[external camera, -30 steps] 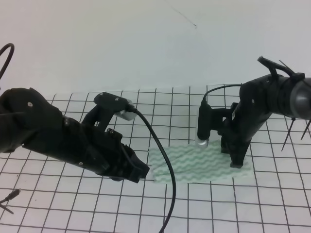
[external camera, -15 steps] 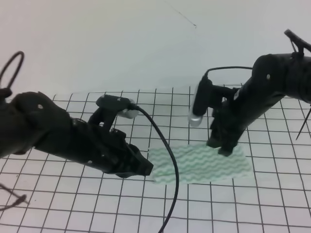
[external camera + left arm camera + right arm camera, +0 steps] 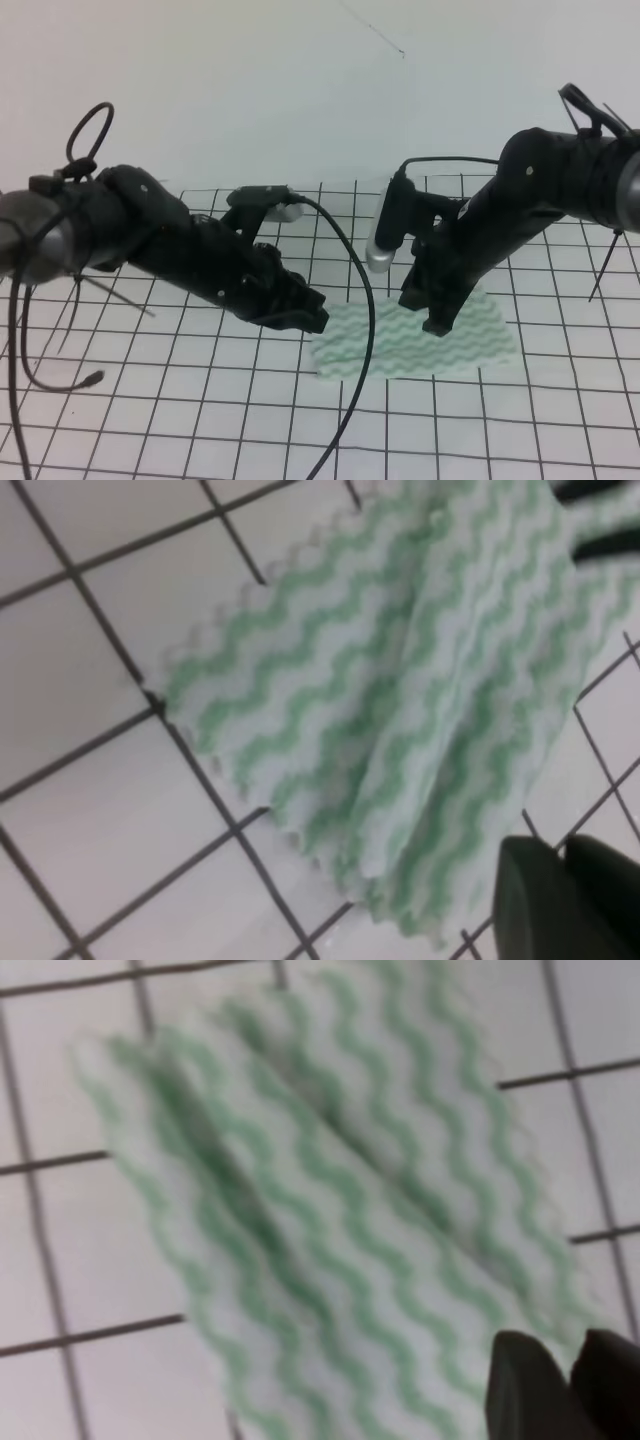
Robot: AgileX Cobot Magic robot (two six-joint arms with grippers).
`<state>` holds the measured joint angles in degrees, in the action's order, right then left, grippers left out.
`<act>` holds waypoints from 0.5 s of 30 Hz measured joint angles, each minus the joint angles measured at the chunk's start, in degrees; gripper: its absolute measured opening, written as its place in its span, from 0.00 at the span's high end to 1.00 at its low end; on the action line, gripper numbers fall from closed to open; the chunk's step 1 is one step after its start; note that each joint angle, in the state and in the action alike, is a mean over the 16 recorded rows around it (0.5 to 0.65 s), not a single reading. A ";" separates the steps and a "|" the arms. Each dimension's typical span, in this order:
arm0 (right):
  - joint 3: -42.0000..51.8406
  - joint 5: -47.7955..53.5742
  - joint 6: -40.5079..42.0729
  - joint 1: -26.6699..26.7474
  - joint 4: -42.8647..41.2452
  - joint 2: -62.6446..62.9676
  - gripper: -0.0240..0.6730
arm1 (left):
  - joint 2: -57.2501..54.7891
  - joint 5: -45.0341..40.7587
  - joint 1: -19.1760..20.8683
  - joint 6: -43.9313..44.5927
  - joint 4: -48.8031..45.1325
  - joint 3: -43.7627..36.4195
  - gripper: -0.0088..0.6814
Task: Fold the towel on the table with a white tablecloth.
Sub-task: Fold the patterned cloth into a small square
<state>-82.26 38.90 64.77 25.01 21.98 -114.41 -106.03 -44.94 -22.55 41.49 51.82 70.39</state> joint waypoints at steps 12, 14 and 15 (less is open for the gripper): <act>0.00 3.62 -0.94 0.38 -2.38 0.00 0.81 | -9.08 -4.20 0.48 -3.52 -1.71 8.21 0.46; 0.00 4.00 -1.14 0.38 -2.61 0.00 0.81 | -10.52 -4.96 0.48 -3.51 -1.52 9.21 0.46; 0.00 4.16 -1.22 0.38 -2.69 0.00 0.81 | -11.22 -5.37 0.48 -3.50 -1.38 9.69 0.47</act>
<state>-82.26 43.06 63.55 25.39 19.29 -114.41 -117.25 -50.31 -22.06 37.99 50.44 80.09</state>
